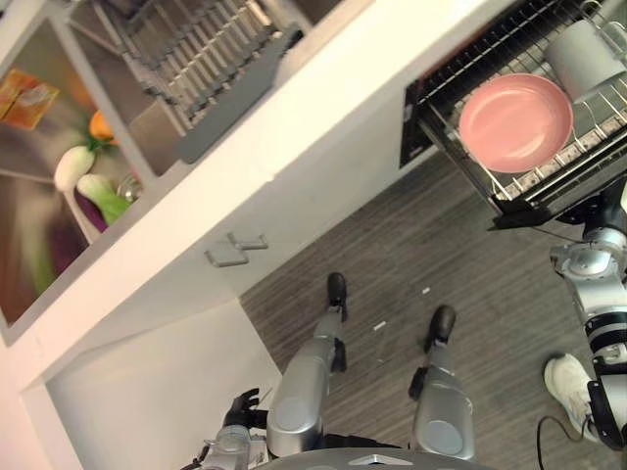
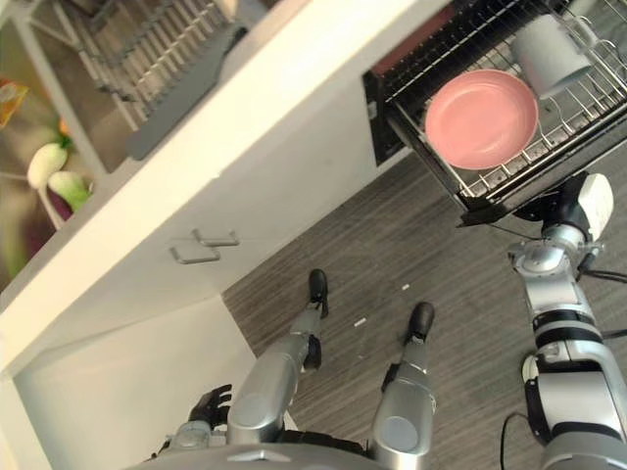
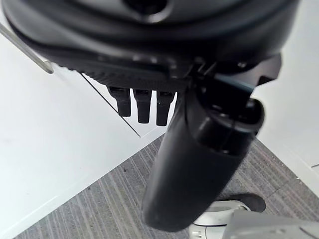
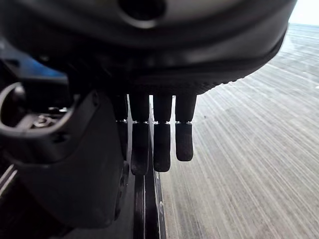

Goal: Place the dishes in the dishwasher.

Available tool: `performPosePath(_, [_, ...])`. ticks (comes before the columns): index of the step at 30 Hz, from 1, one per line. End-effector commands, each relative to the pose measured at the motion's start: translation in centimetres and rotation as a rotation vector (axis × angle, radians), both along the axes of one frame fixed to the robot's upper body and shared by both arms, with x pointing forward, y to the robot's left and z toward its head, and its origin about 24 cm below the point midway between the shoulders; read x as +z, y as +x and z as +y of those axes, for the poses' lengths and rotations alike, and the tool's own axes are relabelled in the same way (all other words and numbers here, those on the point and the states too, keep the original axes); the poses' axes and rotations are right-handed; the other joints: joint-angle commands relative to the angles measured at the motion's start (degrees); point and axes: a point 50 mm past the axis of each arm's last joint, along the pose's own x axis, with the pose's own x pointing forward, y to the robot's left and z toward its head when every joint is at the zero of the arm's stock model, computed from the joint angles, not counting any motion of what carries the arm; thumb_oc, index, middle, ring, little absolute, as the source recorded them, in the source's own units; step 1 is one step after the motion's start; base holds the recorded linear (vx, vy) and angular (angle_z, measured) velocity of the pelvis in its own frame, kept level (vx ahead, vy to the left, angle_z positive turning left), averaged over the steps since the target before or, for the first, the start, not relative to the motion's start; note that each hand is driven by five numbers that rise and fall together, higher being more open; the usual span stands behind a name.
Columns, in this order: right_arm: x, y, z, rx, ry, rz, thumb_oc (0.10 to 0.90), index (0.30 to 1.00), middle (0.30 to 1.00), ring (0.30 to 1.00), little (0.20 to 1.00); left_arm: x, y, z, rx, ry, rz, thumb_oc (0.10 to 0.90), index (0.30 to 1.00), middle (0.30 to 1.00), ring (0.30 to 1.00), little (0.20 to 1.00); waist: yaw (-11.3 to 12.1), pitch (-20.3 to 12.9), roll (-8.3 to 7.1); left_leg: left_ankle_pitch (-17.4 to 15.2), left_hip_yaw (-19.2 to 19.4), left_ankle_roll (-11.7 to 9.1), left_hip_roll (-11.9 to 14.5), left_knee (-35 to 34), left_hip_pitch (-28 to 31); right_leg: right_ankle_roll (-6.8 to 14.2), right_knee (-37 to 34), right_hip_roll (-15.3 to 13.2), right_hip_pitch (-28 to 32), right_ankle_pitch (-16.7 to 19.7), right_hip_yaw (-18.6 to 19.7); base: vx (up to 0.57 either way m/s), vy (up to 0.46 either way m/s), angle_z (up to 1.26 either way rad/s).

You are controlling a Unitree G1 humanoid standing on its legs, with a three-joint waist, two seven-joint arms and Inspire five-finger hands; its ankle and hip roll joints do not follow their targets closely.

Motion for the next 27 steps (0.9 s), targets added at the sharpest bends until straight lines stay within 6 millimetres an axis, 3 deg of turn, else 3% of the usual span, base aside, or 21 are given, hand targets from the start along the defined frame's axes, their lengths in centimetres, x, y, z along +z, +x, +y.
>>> performPosePath(1, [11.6,1.8,0.5,0.072,-0.247,-0.307,0.4,0.3,0.3,0.3,0.3,-0.1,-0.9,2.4,-0.022,0.092,0.052,0.8,0.9,0.9,0.9,0.9,3.16,-3.69,0.39,-1.4,-1.7,-6.65,4.74,0.72,2.0,3.75,8.69,-6.7,-4.22,-1.23,0.29,-0.01,-0.025,0.43])
performPosePath(8, [15.0,2.4,0.2,0.01,-0.342,-0.312,0.4,0.3,0.3,0.3,0.3,-0.2,-1.8,2.8,-0.017,0.098,0.066,0.8,0.9,0.9,0.9,0.9,8.16,-6.19,0.84,-1.02,-5.95,-7.11,2.42,0.62,1.29,4.12,8.43,-8.31,0.35,-1.98,-5.75,0.0,-0.031,0.49])
performPosePath(11, [15.6,2.6,0.1,0.0,-0.374,-0.293,0.4,0.3,0.3,0.3,0.3,-0.1,-1.8,3.0,-0.006,0.096,0.058,0.8,0.9,0.9,0.9,0.9,9.92,-7.34,0.93,-0.71,-7.4,-7.2,1.83,0.44,1.11,4.17,8.31,-8.42,1.69,-2.24,-7.41,0.01,-0.009,0.39])
performPosePath(18, [13.5,2.8,0.5,0.03,-0.357,-0.258,0.4,0.3,0.3,0.3,0.3,-0.2,-1.8,2.5,0.024,0.019,0.042,0.8,0.9,0.9,0.9,0.9,11.37,-9.23,0.03,-0.78,-9.34,-7.0,1.11,0.21,1.38,4.34,7.69,-8.27,3.7,-2.4,-9.6,0.02,0.009,0.4])
performPosePath(19, [12.9,2.8,0.4,0.03,-0.351,-0.242,0.8,0.9,0.9,0.9,0.9,-0.2,-1.9,2.6,0.02,0.019,0.051,0.8,0.9,0.9,0.9,0.9,11.48,-9.66,-0.33,-0.84,-9.27,-7.0,1.12,0.16,1.44,4.36,7.5,-8.28,3.81,-2.42,-9.67,0.02,0.024,0.18])
performPosePath(25, [9.5,1.6,-0.9,-0.009,-0.404,-0.125,0.8,0.9,0.9,0.9,0.9,-0.2,-1.3,2.1,-0.026,0.024,0.048,0.8,0.9,0.9,0.9,0.9,10.8,-10.65,-1.34,-0.96,-9.14,-7.39,0.63,0.16,1.37,4.68,5.98,-8.36,4.83,-1.51,-10.3,0.0,0.003,0.03])
performPosePath(26, [7.6,1.2,-1.1,-0.005,-0.363,-0.092,0.8,0.9,0.9,0.9,0.9,-0.2,-1.0,2.1,-0.019,0.023,0.045,0.8,0.9,0.9,0.9,0.9,10.4,-10.71,-1.74,-1.0,-9.05,-7.38,0.69,0.16,1.51,4.64,5.72,-8.25,5.19,-1.41,-10.32,0.03,-0.004,0.07])
performPosePath(27, [1.2,-0.1,-0.8,0.007,-0.119,-0.041,0.8,0.9,0.9,0.9,0.9,-0.2,-0.6,2.3,0.026,0.016,0.048,0.8,0.9,0.9,0.9,0.9,8.82,-11.17,-2.76,-1.41,-8.63,-7.25,0.84,0.16,2.26,4.73,5.36,-8.17,5.94,-1.26,-10.26,0.05,-0.012,0.11])
